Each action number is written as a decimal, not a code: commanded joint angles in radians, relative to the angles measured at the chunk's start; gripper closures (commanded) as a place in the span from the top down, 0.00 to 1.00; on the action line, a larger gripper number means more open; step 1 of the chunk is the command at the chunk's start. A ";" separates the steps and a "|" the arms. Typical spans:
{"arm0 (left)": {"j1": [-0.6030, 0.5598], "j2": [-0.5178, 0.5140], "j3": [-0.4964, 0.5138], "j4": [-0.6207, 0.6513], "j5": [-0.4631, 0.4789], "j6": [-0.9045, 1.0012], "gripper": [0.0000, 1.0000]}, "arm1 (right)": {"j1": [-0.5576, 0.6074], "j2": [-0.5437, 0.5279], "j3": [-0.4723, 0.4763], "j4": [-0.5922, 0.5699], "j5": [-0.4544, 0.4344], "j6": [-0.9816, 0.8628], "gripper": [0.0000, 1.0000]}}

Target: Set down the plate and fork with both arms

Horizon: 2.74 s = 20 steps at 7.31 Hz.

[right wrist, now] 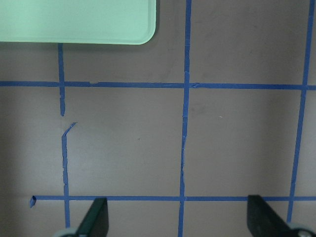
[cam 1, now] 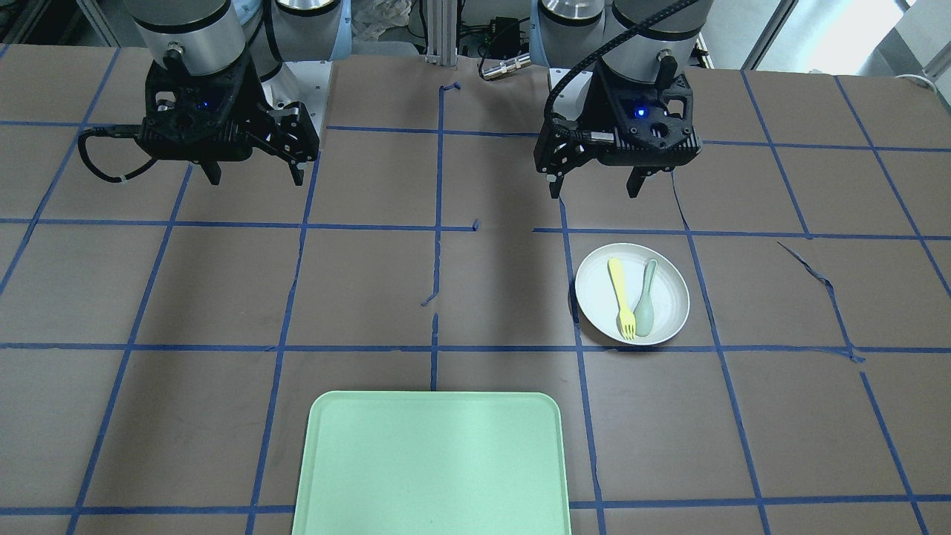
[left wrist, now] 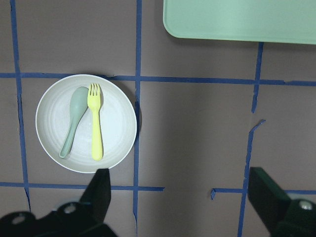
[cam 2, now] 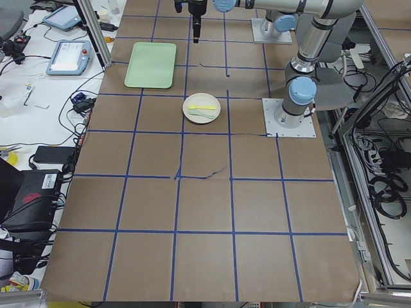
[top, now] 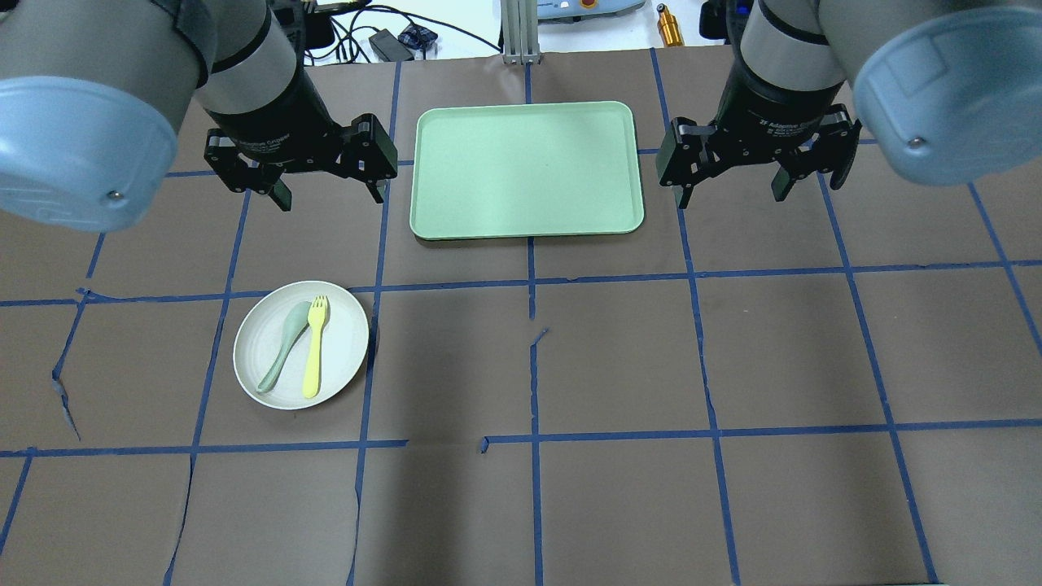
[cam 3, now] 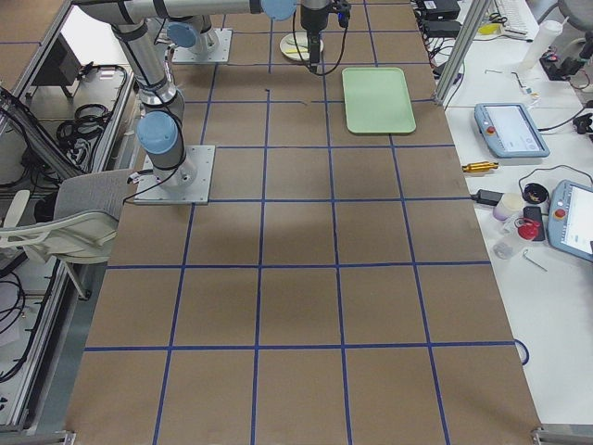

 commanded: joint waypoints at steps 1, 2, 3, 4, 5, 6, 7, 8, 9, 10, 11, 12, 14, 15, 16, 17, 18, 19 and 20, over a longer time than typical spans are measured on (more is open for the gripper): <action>0.000 0.000 -0.001 -0.001 0.000 0.000 1.00 | 0.000 0.000 0.000 0.000 0.002 0.000 1.00; 0.000 0.000 -0.003 -0.001 0.000 0.000 1.00 | 0.000 0.000 0.000 0.000 0.002 0.000 1.00; 0.000 0.000 -0.003 -0.001 0.000 0.000 1.00 | 0.000 0.001 0.000 0.000 0.002 0.000 1.00; 0.000 0.000 -0.003 -0.001 0.000 0.000 1.00 | 0.000 0.001 0.000 0.000 0.002 0.000 1.00; 0.000 0.000 -0.003 -0.001 0.000 0.000 1.00 | 0.000 0.000 0.000 0.000 0.002 0.000 1.00; 0.000 0.000 -0.003 -0.001 0.000 0.000 1.00 | 0.000 0.000 0.000 0.000 0.002 0.000 1.00; 0.000 0.000 -0.003 -0.001 0.000 0.000 1.00 | 0.000 0.000 0.000 0.000 0.002 0.000 1.00; 0.000 -0.003 -0.012 0.002 0.000 0.011 1.00 | 0.000 0.000 0.000 0.000 0.000 0.000 1.00; 0.021 -0.008 -0.015 0.008 -0.001 0.032 1.00 | 0.000 0.000 0.000 0.000 0.000 0.000 1.00; 0.108 -0.024 -0.032 0.011 -0.006 0.084 1.00 | 0.000 0.000 0.002 -0.001 -0.002 0.000 1.00; 0.218 -0.020 -0.088 0.038 -0.010 0.165 1.00 | 0.000 0.000 0.000 0.000 0.000 0.001 1.00; 0.304 -0.029 -0.169 0.125 -0.012 0.230 0.97 | 0.000 0.001 0.003 0.000 -0.002 0.000 1.00; 0.432 -0.055 -0.379 0.401 -0.038 0.346 0.95 | 0.000 0.000 0.006 -0.001 -0.002 0.001 1.00; 0.492 -0.087 -0.466 0.534 -0.120 0.432 0.93 | 0.000 0.000 0.008 0.000 -0.002 0.001 1.00; 0.524 -0.124 -0.520 0.601 -0.127 0.460 0.84 | 0.000 0.000 0.008 0.000 0.000 0.000 1.00; 0.529 -0.170 -0.533 0.644 -0.119 0.465 0.78 | 0.000 0.000 0.008 0.000 -0.002 0.001 1.00; 0.534 -0.211 -0.539 0.667 -0.113 0.479 0.78 | 0.000 0.000 0.008 0.000 0.000 0.001 1.00; 0.535 -0.245 -0.561 0.738 -0.112 0.482 0.77 | 0.000 0.000 0.008 0.000 0.000 0.001 1.00; 0.541 -0.255 -0.584 0.761 -0.112 0.505 0.76 | 0.000 0.000 0.008 0.000 0.000 0.001 1.00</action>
